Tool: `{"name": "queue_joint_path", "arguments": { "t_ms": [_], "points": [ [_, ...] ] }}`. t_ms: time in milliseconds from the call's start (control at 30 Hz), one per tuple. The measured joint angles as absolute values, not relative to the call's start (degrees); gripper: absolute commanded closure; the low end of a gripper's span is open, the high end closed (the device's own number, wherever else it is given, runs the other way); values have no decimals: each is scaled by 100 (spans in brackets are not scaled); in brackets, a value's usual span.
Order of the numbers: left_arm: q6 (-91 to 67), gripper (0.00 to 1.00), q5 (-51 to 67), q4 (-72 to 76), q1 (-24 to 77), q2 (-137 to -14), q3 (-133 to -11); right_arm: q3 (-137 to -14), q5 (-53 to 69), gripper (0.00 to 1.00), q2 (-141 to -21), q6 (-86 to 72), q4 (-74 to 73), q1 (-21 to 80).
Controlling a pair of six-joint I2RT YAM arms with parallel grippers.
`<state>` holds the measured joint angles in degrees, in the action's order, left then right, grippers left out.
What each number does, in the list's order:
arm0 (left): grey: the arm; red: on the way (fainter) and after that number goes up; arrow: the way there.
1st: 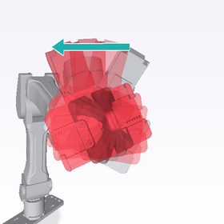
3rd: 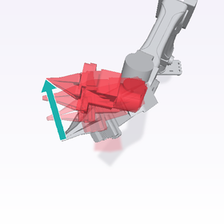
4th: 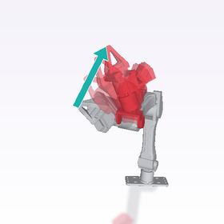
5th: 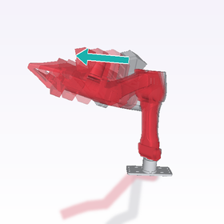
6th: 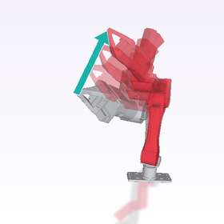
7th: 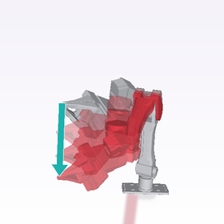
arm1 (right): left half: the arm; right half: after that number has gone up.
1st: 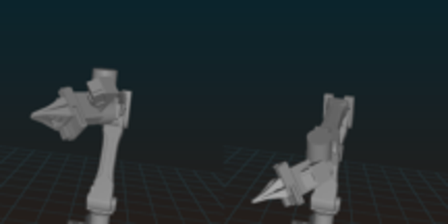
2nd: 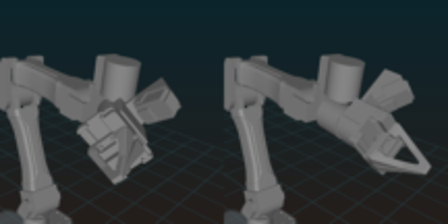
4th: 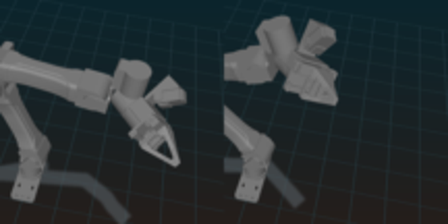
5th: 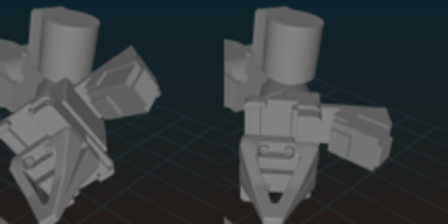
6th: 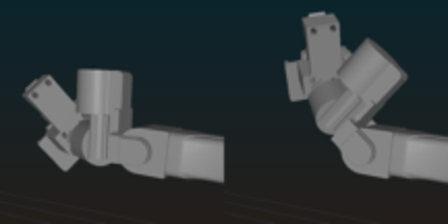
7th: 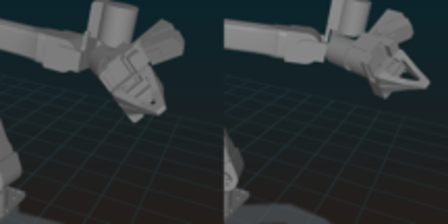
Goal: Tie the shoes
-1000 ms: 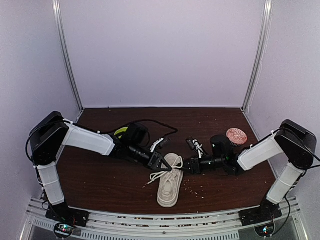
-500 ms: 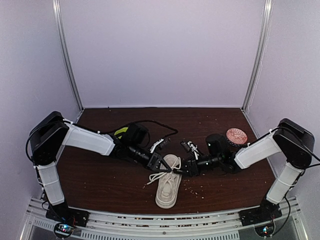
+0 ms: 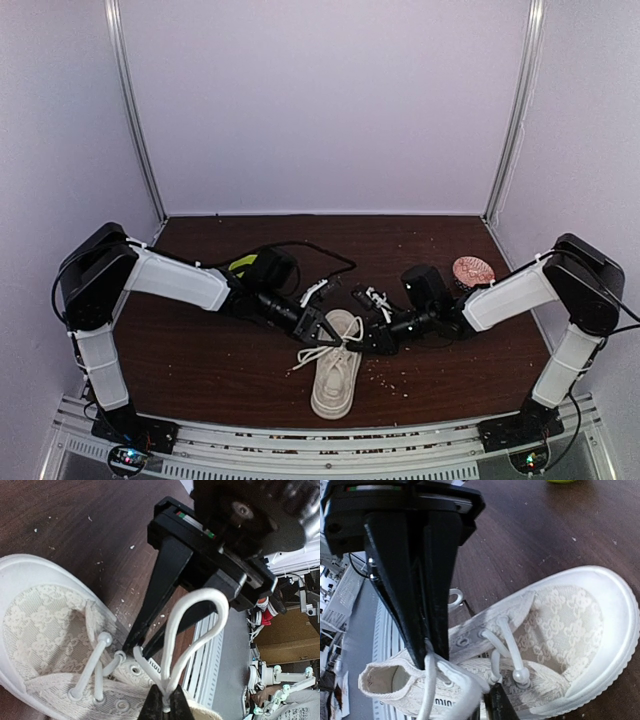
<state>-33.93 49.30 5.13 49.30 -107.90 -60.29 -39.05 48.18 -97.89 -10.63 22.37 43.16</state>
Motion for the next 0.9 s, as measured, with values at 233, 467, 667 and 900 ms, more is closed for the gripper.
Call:
{"name": "queue_joint_path", "arguments": {
  "t_ms": [233, 467, 667, 900],
  "points": [
    [-3282, 49, 4797, 432, 4930, -10790, -6036, -3791, 4812, 100, -9773, -1103, 2191, 4318],
    [-3192, 38, 3835, 204, 4930, -10274, -5953, -3146, 4611, 100, -9297, -1332, 2265, 4327],
    [-3201, 38, 3044, 152, 4930, -9701, -5870, -2707, 4340, 100, -9011, -1612, 2215, 4327],
    [-3601, 39, 2652, 189, 4930, -9671, -5199, -2290, 3824, 100, -8482, -2029, 1997, 4333]
  ]
}}
